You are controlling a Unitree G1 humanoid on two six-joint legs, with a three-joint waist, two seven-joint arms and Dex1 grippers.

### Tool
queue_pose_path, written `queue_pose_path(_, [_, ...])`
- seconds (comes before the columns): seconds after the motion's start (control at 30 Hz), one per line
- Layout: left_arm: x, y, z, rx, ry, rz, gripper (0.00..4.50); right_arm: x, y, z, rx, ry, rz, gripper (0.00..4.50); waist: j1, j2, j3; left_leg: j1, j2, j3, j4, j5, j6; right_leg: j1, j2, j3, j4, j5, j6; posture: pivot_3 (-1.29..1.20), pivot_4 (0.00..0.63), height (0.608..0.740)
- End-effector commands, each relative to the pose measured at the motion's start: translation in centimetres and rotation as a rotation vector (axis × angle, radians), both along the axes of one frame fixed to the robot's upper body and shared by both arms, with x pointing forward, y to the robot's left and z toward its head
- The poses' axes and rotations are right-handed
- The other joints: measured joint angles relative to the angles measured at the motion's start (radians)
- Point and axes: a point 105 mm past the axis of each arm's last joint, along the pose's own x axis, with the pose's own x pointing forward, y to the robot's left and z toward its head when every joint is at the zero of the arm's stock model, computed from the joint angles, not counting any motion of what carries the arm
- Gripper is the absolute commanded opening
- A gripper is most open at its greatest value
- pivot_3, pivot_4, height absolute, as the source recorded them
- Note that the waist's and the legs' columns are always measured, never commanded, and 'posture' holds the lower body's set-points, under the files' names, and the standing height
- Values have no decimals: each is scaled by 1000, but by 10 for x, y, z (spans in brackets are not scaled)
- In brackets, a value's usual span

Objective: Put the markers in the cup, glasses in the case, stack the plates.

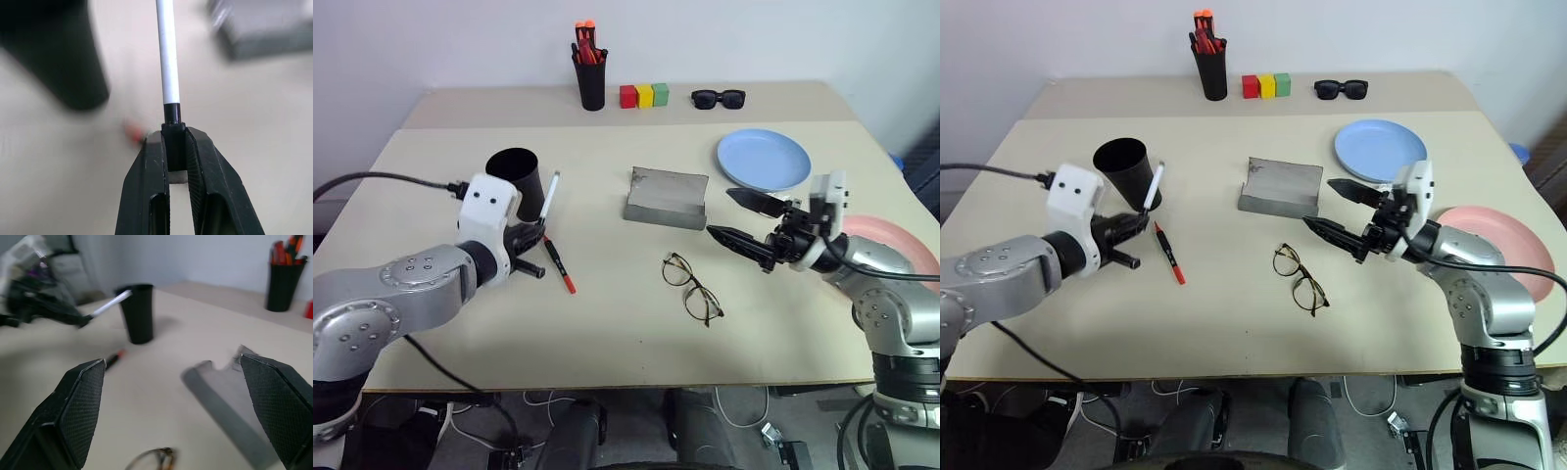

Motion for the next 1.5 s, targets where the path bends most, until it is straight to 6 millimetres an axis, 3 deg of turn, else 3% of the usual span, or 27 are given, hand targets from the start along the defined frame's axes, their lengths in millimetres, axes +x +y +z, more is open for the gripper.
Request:
queue_pose_path(0.03, [12,3,45,-19,-291,12,21,-20,11,23,30,-79,121,4500,-1,0,0,0,0,0,0,0,0,0,0,0,0,0,0,0,150,740])
queue_pose_path(0.23, [31,17,76,-45,-497,-10,21,-7,15,27,13,-157,42,4500,-1,0,0,0,0,1,0,0,1,0,0,0,0,1,2,0,150,740])
queue_pose_path(0.43, [48,59,109,-41,-706,92,21,-5,18,27,33,-159,18,4500,-1,-1,0,-1,0,1,0,-1,1,-1,0,0,-1,2,3,0,150,740])
queue_pose_path(0.6, [64,85,88,-88,-705,165,21,-3,19,30,42,-177,5,4500,-1,0,0,0,0,1,0,-1,2,-1,0,0,-1,3,5,0,150,740])
queue_pose_path(0.8, [82,79,65,-186,-691,114,21,0,17,30,32,-185,-6,4500,1,-1,0,-1,0,0,2,-1,2,-1,0,-1,0,4,6,0,150,740])
queue_pose_path(0.97, [88,75,59,-230,-702,121,21,0,13,32,45,-178,-12,4500,-1,-1,0,-1,0,0,1,-1,2,-1,0,-1,-1,4,6,0,150,740])
queue_pose_path(1.07, [89,65,53,-230,-691,87,21,0,10,28,40,-173,-24,4500,-2,-1,0,-1,0,0,1,-1,2,-1,0,-1,-1,4,6,0,150,740])
queue_pose_path(1.5, [92,65,23,-241,-634,105,21,1,9,28,28,-188,-36,4500,-2,-1,0,-1,0,0,2,-1,2,-1,0,-1,0,4,7,0,150,740])
